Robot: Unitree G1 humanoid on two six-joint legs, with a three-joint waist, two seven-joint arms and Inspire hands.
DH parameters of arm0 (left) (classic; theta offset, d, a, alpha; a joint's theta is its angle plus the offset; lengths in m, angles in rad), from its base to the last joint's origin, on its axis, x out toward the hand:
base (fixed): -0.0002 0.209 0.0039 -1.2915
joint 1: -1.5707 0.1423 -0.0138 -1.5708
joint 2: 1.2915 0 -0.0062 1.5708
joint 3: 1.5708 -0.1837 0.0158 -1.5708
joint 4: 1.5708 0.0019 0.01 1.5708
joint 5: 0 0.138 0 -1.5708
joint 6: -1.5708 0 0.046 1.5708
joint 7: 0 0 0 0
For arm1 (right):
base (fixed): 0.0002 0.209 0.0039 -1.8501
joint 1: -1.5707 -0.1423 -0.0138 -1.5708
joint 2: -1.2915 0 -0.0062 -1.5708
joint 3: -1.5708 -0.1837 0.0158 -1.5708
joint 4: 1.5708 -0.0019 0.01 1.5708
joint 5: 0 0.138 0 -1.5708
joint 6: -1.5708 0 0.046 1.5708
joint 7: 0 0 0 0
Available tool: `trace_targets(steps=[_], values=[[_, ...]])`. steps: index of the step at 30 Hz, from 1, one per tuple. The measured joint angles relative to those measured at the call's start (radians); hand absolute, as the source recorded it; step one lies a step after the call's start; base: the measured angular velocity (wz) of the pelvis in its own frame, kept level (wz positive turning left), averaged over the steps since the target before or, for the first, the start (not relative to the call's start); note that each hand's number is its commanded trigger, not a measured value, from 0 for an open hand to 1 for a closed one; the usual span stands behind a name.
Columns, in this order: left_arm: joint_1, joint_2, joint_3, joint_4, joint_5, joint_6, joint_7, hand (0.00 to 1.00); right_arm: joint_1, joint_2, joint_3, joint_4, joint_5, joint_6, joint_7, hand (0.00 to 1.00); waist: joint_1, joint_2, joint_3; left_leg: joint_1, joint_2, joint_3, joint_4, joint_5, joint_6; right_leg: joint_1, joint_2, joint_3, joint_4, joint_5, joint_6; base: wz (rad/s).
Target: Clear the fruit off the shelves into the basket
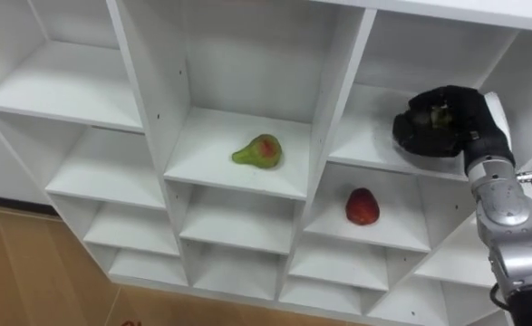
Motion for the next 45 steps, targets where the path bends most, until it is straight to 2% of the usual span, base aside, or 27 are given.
trace_targets(steps=[20,29,34,36,43,45], values=[[-0.031,0.0,-0.025,-0.001,0.0,-0.001,0.002,1.0,0.0,0.001,0.049,-0.003,0.003,0.001,0.01,1.0,0.005,0.004,-0.0019,0.003,0.0,-0.001,-0.002,0.0,0.0,0.001,0.0,0.005,0.001,0.0,0.0,0.0],[-0.031,-0.001,-0.029,0.0,0.0,-0.001,-0.001,1.0,0.007,0.002,0.072,-0.061,-0.001,0.016,0.04,1.0,0.003,0.017,-0.0001,0.004,0.0,0.007,-0.001,0.0,0.0,0.001,0.0,0.012,0.001,0.0,0.0,0.0],[-0.032,-0.006,-0.036,-0.003,0.0,-0.002,-0.003,1.0,0.077,0.004,0.078,-0.197,-0.01,0.029,0.071,1.0,-0.003,0.036,-0.0059,0.002,-0.001,0.009,-0.003,0.0,0.0,-0.001,0.0,0.016,0.001,0.0,0.0,0.0],[-0.032,-0.012,-0.036,-0.01,0.0,-0.008,-0.002,1.0,0.131,0.015,0.079,-0.284,-0.029,0.033,0.107,1.0,-0.002,0.041,-0.0068,0.008,0.001,0.016,-0.005,0.001,0.0,-0.001,0.001,0.022,0.0,0.0,0.0,-0.06],[-0.04,-0.024,-0.033,-0.028,0.0,-0.008,-0.003,1.0,0.222,0.04,0.088,-0.448,-0.051,0.065,0.193,1.0,0.0,0.034,-0.0061,0.015,0.008,0.028,-0.011,0.001,0.001,-0.005,0.001,0.031,0.001,0.0,0.0,-0.07],[-0.051,-0.026,-0.036,-0.031,-0.001,-0.008,-0.006,1.0,0.249,0.074,0.103,-0.514,-0.097,0.07,0.224,1.0,-0.004,0.033,-0.0068,0.01,0.01,0.035,-0.011,0.0,0.001,-0.012,0.003,0.036,0.002,0.0,0.0,-0.07]])
